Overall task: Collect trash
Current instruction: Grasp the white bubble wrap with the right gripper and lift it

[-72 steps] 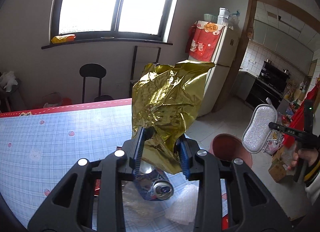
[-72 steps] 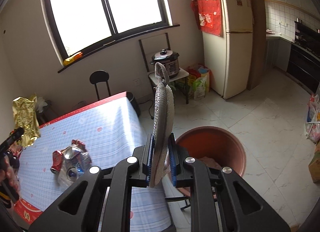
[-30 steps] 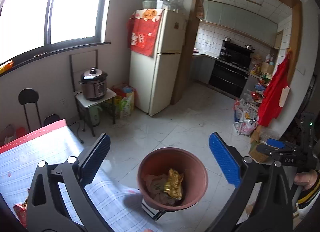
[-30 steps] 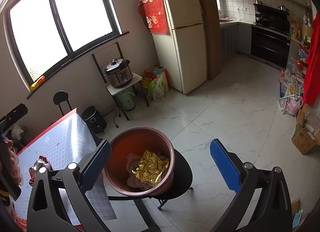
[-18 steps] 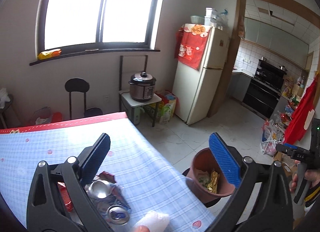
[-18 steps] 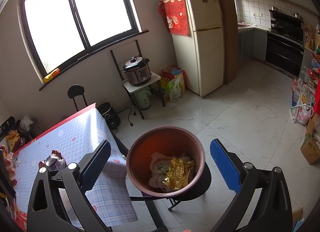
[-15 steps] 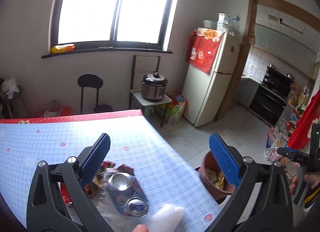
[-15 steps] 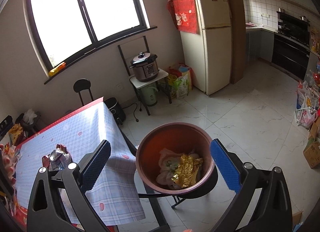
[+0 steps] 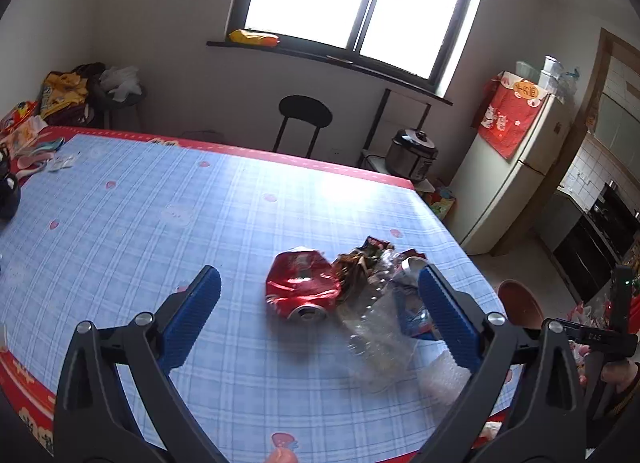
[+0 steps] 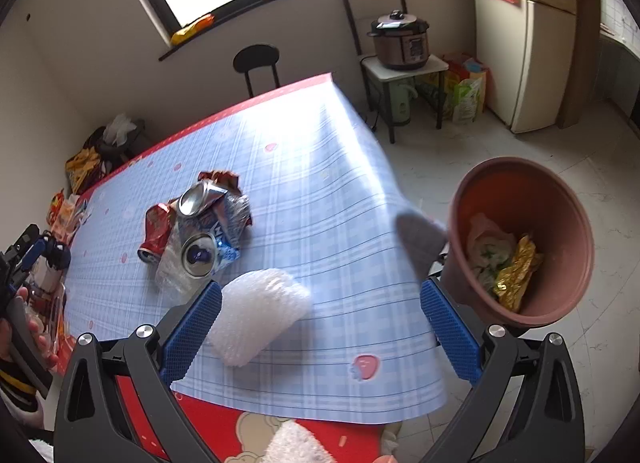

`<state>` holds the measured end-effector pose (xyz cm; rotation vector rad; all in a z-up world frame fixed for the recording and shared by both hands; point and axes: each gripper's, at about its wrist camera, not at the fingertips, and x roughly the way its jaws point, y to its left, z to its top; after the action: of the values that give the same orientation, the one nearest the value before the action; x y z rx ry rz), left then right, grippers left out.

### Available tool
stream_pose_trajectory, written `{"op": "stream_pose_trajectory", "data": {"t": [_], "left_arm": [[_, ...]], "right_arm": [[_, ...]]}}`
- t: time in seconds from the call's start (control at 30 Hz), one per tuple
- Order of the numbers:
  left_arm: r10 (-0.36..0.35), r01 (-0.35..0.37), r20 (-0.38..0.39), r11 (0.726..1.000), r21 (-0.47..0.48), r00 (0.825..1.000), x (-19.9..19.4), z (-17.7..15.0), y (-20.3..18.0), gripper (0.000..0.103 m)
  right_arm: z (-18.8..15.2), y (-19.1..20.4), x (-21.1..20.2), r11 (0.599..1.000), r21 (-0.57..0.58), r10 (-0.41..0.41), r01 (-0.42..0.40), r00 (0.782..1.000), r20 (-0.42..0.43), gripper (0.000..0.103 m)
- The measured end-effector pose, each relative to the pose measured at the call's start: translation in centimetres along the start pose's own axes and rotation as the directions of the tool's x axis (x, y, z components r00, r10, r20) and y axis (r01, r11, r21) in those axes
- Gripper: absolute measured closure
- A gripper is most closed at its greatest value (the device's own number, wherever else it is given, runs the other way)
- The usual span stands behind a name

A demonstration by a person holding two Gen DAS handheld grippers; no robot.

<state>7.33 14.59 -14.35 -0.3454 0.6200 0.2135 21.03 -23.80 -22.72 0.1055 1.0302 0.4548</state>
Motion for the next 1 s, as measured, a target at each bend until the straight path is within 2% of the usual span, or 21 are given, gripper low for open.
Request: {"op": "stream_pose_trajectory", "data": {"t": [0.1,0.27,0.6,0.67,0.73,0.77,0.8,0.87,0.97,1.0], "left_arm": [[0.022,-0.023,-0.028,0.999,-0.038,0.999,0.0,-1.3,2.6,0.006],[0.037,-0.041,-0.048,0.996,-0.075,0.998,0.1,-2.3,5.9,0.006],[0.015,-0.020,-0.066,0.997,-0.080,0.998,0.8,-3.2,8.1,0.006],[0.004,-0.010,-0.076,0.997,-0.080,0.997,1.0,-3.4,8.3,0.006],[-0.015,0.008,-0.087,0.997,-0.078,0.996,1.2,-3.5,8.5,0.006],[-0.024,0.017,-0.091,0.997,-0.077,0.996,1.3,-3.6,8.4,0.006],[-0.037,0.030,-0.099,0.997,-0.075,0.994,1.4,-3.6,8.3,0.006],[-0.060,0.052,-0.115,0.996,-0.070,0.992,1.6,-3.7,8.0,0.006],[-0.061,0.055,-0.132,0.997,-0.050,0.989,2.0,-3.8,7.3,0.006],[-0.062,0.056,-0.139,0.997,-0.045,0.988,2.2,-3.8,7.0,0.006]], "right_arm": [[-0.5,2.6,2.8,1.000,-0.019,0.012,-0.013,0.997,-0.074,0.005],[-1.0,5.5,7.1,1.000,-0.006,-0.019,0.018,0.984,-0.180,0.005],[-2.8,4.8,11.5,0.965,0.234,-0.047,0.117,0.957,-0.285,0.007],[-3.2,4.6,12.0,0.958,0.259,-0.043,0.124,0.953,-0.299,0.017],[-3.6,4.5,12.3,0.952,0.283,-0.030,0.120,0.953,-0.302,0.022],[-3.8,4.5,12.3,0.950,0.293,-0.019,0.110,0.955,-0.296,0.030],[-3.9,4.6,12.1,0.950,0.294,-0.018,0.106,0.958,-0.287,0.032],[-3.9,5.1,11.6,0.956,0.278,-0.024,0.100,0.964,-0.264,0.043],[-4.0,5.1,10.2,0.964,0.255,-0.009,0.069,0.973,-0.232,0.058],[-4.0,4.8,9.7,0.966,0.253,-0.002,0.060,0.975,-0.224,0.060]]}}
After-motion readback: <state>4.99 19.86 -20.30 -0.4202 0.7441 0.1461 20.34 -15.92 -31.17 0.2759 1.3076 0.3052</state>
